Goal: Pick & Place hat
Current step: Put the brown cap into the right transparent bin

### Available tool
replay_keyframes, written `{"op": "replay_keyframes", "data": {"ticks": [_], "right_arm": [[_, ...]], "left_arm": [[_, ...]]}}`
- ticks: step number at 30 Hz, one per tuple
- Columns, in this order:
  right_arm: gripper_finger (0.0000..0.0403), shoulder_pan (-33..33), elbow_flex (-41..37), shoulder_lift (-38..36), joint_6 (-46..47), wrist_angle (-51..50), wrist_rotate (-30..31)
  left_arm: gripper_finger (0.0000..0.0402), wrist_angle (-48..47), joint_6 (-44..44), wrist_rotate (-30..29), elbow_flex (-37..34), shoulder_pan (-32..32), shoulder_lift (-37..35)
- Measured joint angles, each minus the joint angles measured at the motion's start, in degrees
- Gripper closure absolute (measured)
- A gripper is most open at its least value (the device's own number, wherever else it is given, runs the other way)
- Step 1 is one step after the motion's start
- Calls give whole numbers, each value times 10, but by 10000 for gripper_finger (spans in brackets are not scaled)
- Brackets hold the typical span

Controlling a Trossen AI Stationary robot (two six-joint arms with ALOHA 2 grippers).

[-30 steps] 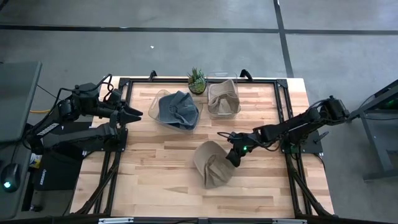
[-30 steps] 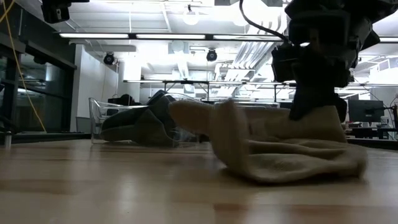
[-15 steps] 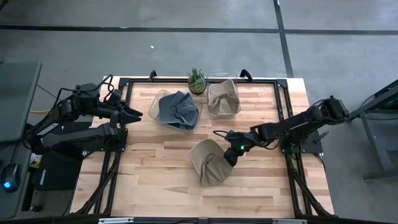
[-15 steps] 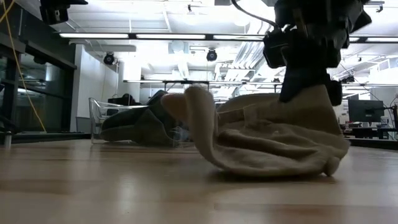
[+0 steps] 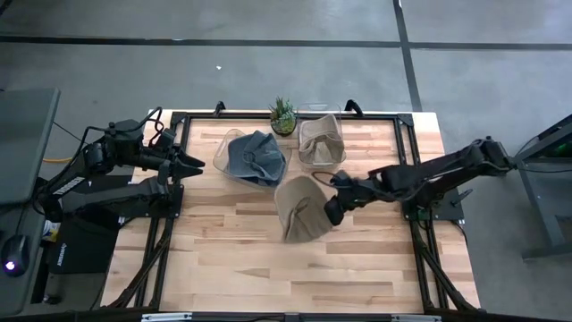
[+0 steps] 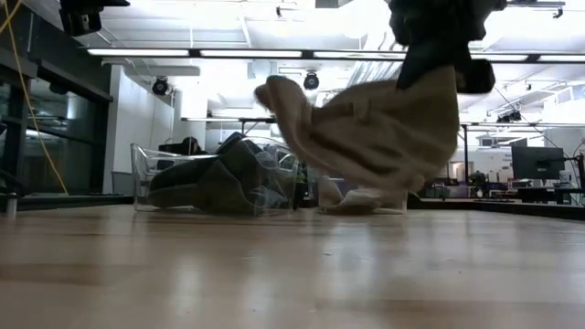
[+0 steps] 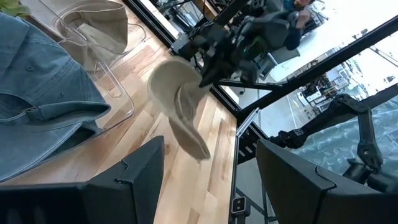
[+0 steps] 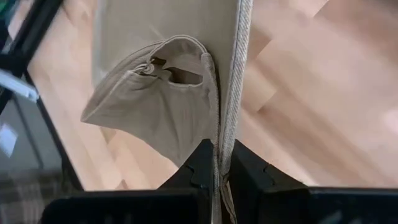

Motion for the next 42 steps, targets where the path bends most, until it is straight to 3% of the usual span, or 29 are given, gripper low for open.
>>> {"op": "replay_keyframes", "data": {"ticks": [6,16,26,34,42], "right_arm": [[380,-4,33,-61,1,-90,65],[380,-49,39,-141,-2,-145,94],[380,-130,39,-184,-50,-158,57],[380,-240,38,-194,-131,-161,17],[380,-367,38,-190,-182,-87,-62]], "left_arm": [[170,0,0,0,0,0,0],[170,1,-1,-4,0,0,0],[170,3,-2,-8,0,0,0],[170,7,-6,-11,0,0,0],[170,7,-6,-21,0,0,0]]}}
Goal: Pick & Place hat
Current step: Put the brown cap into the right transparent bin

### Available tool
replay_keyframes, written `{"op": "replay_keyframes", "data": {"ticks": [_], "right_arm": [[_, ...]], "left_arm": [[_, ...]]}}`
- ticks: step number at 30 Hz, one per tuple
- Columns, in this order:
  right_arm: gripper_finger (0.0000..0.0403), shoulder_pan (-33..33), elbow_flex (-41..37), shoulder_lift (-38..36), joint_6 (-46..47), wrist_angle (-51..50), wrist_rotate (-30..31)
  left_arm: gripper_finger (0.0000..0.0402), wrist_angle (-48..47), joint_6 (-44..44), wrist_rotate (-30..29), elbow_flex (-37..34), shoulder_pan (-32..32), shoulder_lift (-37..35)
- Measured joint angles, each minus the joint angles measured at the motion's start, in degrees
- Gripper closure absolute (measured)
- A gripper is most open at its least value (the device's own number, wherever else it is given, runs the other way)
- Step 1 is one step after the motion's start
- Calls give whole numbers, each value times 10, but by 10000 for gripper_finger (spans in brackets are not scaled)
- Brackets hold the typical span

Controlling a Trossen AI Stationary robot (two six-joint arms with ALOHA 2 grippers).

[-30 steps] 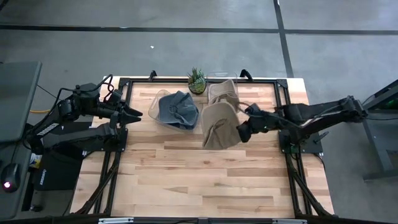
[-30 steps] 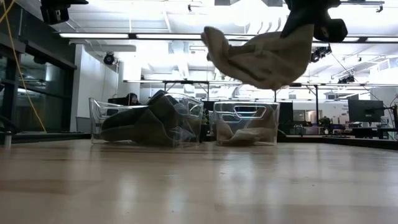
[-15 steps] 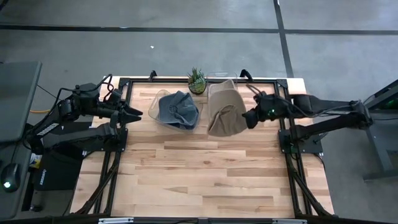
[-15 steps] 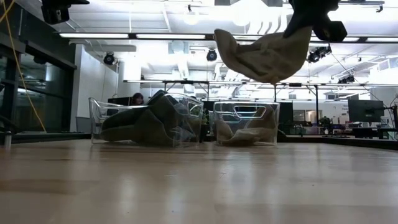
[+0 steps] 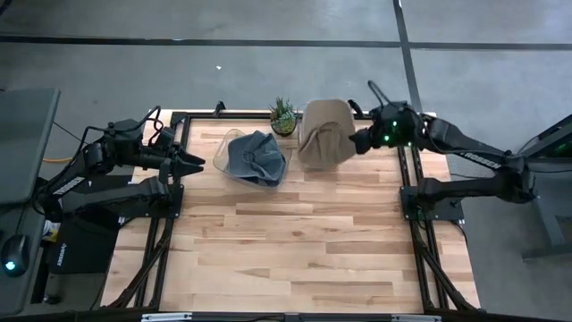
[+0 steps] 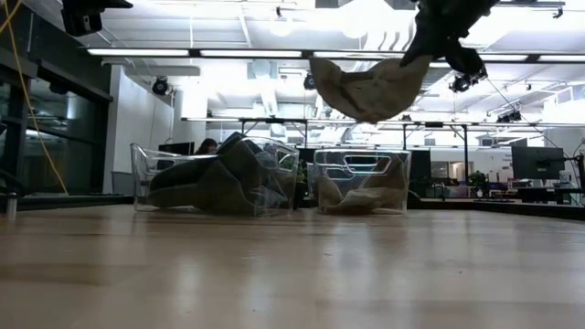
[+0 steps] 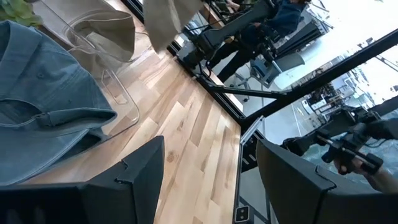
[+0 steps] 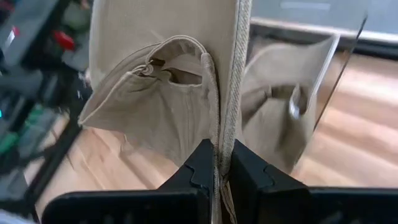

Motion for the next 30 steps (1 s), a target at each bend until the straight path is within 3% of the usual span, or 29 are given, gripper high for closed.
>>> {"op": "replay_keyframes", "data": {"ticks": [6,15,30], "right_arm": [[380,-80,0,16,-30,58,-57],[380,-161,0,113,-33,117,-152],[380,-220,0,243,-2,130,-220]], "left_arm": [[170,0,0,0,0,0,0],[170,0,-1,-2,0,0,0],[170,0,-2,-2,0,0,0]]}}
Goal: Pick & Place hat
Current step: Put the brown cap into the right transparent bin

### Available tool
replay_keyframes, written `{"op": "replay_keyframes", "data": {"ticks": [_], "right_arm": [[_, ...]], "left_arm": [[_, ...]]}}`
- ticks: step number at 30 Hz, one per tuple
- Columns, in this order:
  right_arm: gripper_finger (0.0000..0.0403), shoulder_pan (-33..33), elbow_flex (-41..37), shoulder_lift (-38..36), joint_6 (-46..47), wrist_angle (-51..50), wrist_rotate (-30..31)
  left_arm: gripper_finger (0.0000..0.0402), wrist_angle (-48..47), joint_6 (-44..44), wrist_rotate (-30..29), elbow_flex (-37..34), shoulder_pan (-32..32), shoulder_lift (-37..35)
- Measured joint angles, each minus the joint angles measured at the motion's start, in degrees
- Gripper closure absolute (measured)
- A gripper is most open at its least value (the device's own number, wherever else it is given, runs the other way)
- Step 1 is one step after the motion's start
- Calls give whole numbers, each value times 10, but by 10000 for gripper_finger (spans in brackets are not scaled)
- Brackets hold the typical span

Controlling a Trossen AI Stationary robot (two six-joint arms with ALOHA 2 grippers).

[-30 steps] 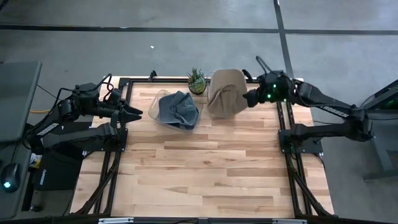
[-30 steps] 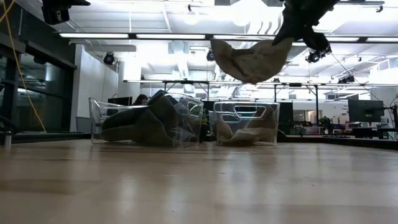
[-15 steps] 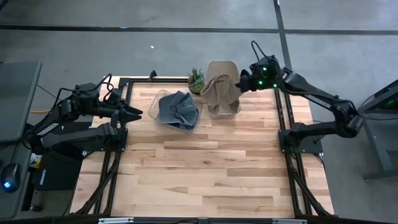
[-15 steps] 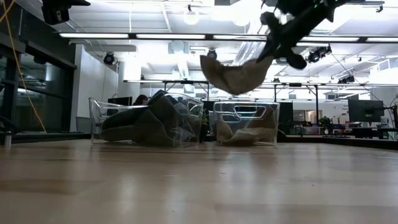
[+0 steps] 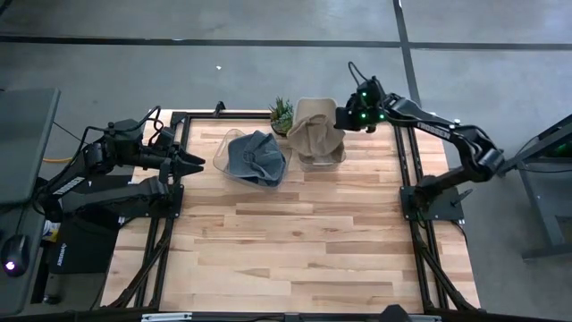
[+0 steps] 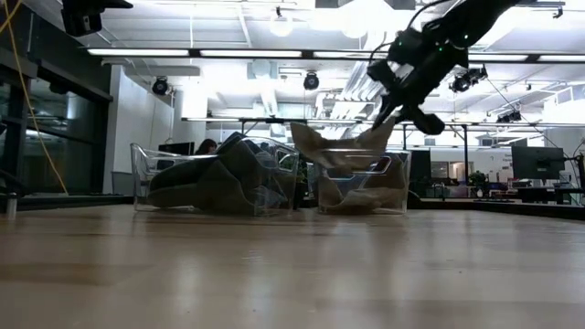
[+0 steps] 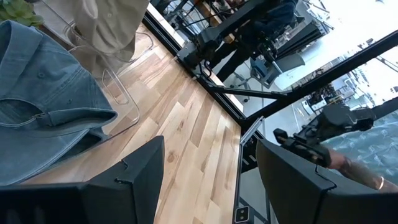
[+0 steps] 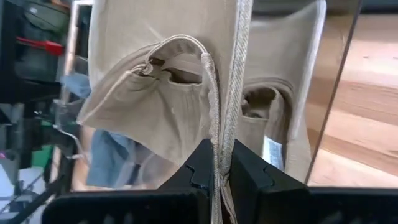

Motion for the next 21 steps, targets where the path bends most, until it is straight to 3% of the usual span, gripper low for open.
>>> {"op": "replay_keyframes", "data": {"ticks": [21], "right_arm": [[380,1,0,64,-87,-46,113]], "left_arm": [[170,-11,0,-9,0,0,0]]}}
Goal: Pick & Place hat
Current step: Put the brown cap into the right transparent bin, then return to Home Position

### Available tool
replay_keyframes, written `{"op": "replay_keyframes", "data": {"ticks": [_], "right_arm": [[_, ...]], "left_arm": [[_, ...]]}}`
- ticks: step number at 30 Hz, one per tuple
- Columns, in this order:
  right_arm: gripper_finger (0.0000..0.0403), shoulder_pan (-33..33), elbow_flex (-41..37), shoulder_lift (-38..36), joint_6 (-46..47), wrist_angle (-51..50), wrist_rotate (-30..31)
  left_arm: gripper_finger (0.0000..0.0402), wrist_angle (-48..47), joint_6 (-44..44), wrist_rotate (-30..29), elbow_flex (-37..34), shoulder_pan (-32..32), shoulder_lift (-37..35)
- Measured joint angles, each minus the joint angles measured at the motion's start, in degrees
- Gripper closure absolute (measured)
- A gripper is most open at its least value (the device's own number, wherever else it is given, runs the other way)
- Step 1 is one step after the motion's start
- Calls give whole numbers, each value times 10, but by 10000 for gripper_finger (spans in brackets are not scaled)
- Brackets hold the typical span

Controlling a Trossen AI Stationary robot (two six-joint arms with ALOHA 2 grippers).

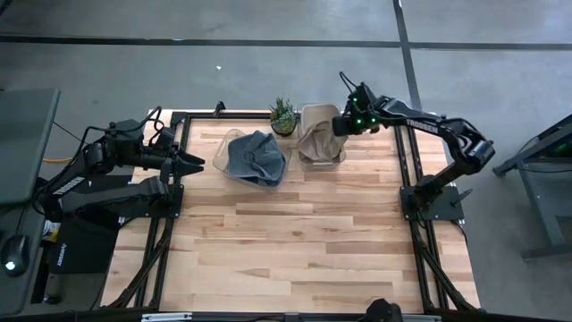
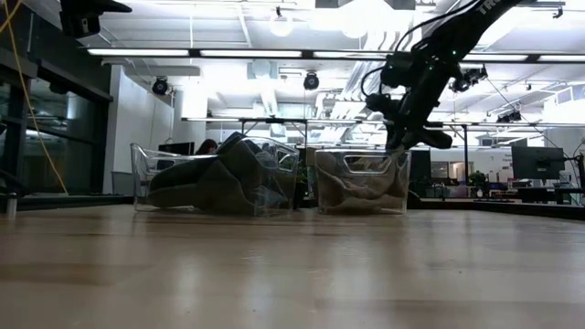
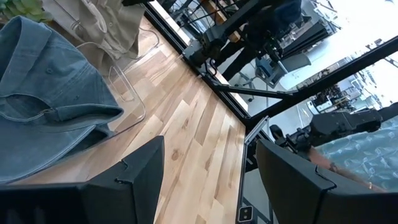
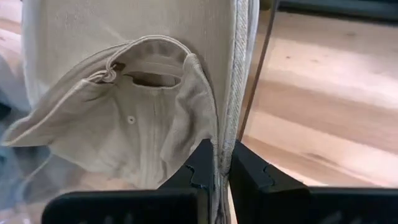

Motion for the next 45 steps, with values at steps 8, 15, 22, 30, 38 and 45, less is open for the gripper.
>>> {"op": "replay_keyframes", "data": {"ticks": [8,15,22,30,38,45], "right_arm": [[380,9,0,1,-74,4,58],[347,10,0,1,-90,12,66],[303,8,0,1,-93,21,36],[294,-6,0,-3,-80,25,-31],[293,-23,0,-53,-95,25,-33],[298,-27,0,-126,-108,16,-32]], "left_arm": [[170,0,0,-13,0,0,0],[170,0,0,-16,0,0,0],[170,0,-2,-17,0,0,0],[170,0,-16,-17,0,0,0],[170,0,-28,-15,0,0,0],[170,0,-28,-15,0,0,0]]}}
